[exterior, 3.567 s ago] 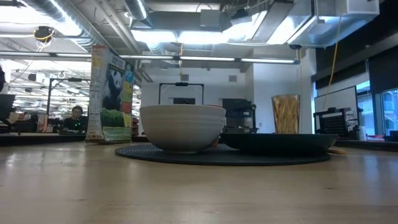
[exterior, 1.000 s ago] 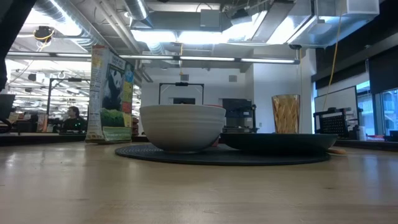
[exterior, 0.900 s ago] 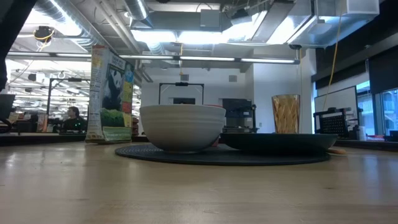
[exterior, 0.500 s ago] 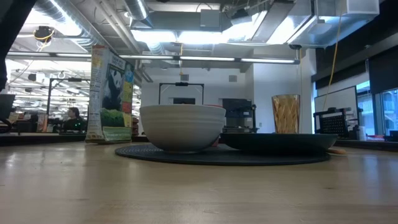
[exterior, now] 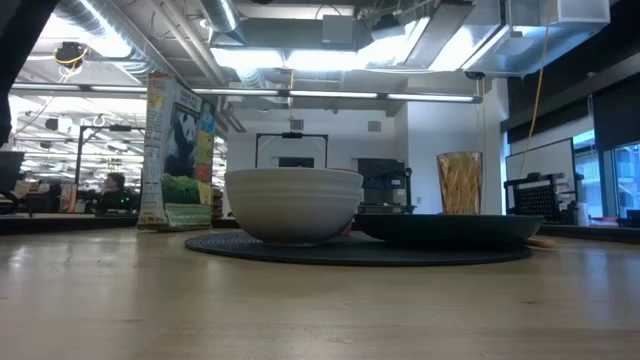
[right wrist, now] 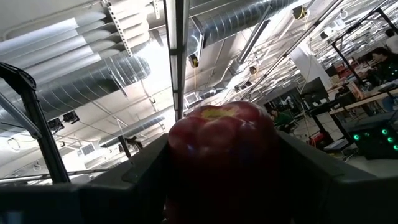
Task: Arrange a breakfast setting
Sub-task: Put the apple on the plate
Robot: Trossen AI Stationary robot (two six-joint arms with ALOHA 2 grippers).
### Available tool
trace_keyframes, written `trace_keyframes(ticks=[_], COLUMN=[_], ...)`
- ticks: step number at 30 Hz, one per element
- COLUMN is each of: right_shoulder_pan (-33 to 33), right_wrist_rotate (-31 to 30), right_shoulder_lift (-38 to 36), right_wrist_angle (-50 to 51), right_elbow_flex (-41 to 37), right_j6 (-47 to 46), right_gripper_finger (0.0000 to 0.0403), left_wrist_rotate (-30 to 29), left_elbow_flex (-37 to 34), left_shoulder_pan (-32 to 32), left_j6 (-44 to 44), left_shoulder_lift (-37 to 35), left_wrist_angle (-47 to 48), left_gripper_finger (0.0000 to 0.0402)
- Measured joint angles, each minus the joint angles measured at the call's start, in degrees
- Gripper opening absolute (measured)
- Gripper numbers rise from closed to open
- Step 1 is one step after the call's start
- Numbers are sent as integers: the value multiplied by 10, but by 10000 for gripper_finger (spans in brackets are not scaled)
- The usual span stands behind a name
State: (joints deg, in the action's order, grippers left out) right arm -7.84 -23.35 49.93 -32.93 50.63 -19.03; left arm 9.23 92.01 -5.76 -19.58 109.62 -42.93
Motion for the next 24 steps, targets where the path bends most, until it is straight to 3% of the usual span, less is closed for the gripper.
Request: trace_keyframes(ticks=[5, 14, 24], right_shoulder_pan=[0, 0, 0], right_wrist_rotate=[0, 0, -11], right_shoulder_lift=[0, 5, 13], right_wrist_angle=[0, -2, -2], right_elbow_flex=[0, 0, 0], right_j6=[0, 1, 10], right_gripper_finger=[234, 234, 234], left_wrist_rotate=[26, 7, 34], left_elbow_flex=[0, 0, 0], left_shoulder_pan=[-2, -12, -11], left_j6=[-28, -53, -40], left_shoulder_lift=[0, 0, 0], left_wrist_angle=[4, 9, 10], left_gripper_finger=[87, 87, 87])
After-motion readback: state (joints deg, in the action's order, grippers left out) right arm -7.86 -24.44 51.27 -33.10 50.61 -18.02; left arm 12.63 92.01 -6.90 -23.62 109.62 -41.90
